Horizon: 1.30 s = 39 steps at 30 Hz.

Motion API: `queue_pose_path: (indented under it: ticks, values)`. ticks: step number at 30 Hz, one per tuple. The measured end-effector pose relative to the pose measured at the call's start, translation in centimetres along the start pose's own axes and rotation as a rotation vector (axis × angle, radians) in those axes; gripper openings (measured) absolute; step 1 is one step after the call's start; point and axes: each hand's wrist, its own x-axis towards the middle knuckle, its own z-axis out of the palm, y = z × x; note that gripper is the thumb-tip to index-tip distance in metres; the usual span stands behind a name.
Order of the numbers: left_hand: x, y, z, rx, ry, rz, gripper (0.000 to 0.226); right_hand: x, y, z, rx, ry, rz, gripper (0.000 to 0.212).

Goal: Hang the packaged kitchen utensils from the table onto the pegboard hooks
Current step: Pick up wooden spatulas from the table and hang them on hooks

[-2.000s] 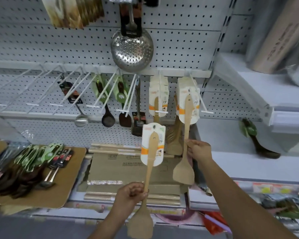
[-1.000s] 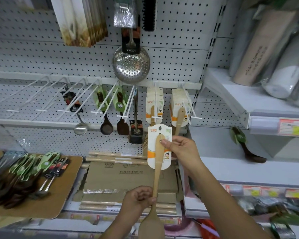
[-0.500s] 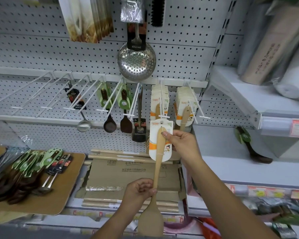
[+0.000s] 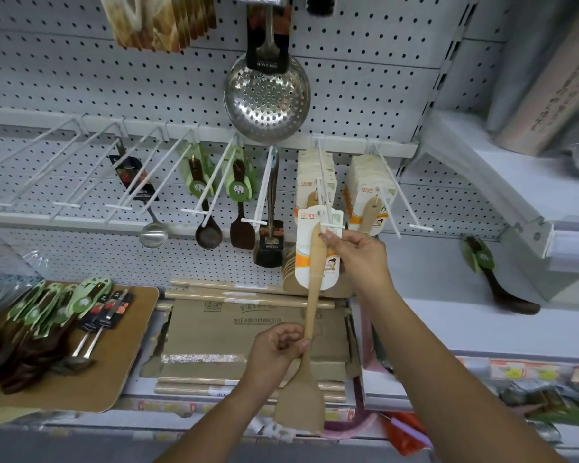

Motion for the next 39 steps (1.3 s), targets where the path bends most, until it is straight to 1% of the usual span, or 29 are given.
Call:
queue_pose_path:
  ticks: [2,3,5,7,10,15,19,22,25,27,28,29,31,32,34,36,39]
  values:
    - [1.6,0.1,0.1,0.012,-0.001,0.001,0.016,1.5,0.1,0.4,-0.049,0.027,-0.011,0.004]
    - [2.4,0.3,0.1,0.025,-0.005,0.005,0.016,2.3,0.1,0.6,-0.062,0.038,-0.018,0.003]
    - [3.8,1.0,0.3,0.054,-0.02,0.02,0.015,3.9,0.0,1.0,-0.077,0.056,-0.017,0.007]
    - [5.1,1.7,0.3,0.054,-0.031,0.024,0.013,5.1,-0.3,1.4,-0.077,0.076,-0.017,0.003]
    - [7.0,2.3,0.2,0.069,-0.027,0.037,0.014,6.4,-0.7,1.9,-0.057,0.098,-0.011,0.011]
    - [9.3,2.8,-0.1,0.149,-0.042,0.042,0.013,8.3,-0.9,2.5,-0.105,0.111,-0.022,0.011]
    - [10.2,2.9,0.0,0.156,-0.035,0.032,0.016,9.0,-0.8,2.4,-0.135,0.124,-0.039,0.01]
    - [10.7,2.3,0.2,0.2,-0.019,0.039,0.011,8.7,-0.6,2.5,-0.145,0.126,-0.036,0.01]
    - [10.9,2.0,0.5,0.233,-0.018,0.032,0.01,8.3,-0.1,2.1,-0.15,0.141,-0.008,0.016]
    - [11.0,1.8,0.2,0.258,-0.033,0.021,0.016,8.5,0.6,1.4,-0.181,0.147,0.018,0.047]
    - [10.9,1.7,-0.4,0.269,-0.041,0.001,0.02,8.3,0.8,1.1,-0.211,0.158,0.021,0.056]
    - [10.9,1.3,-1.2,0.262,-0.044,-0.026,0.023,7.8,1.1,0.8,-0.254,0.17,0.023,0.055]
    - [10.6,0.5,-3.2,0.318,-0.031,-0.042,0.024,5.7,1.8,0.0,-0.355,0.187,0.034,0.041]
    - [10.1,0.1,-4.4,0.394,-0.015,-0.023,0.022,4.6,2.6,-0.6,-0.397,0.18,0.044,0.037]
    - [9.0,-0.6,-6.6,0.529,0.032,-0.001,0.023,2.7,4.7,-1.9,-0.479,0.107,0.075,0.035]
    - [7.5,-1.1,-9.2,0.618,0.034,-0.04,0.029,1.2,7.0,-2.7,-0.609,-0.028,0.112,0.039]
    - [5.2,-0.5,-13.6,0.834,0.049,-0.098,0.046,-0.8,9.0,-2.7,-0.87,-0.272,0.093,0.049]
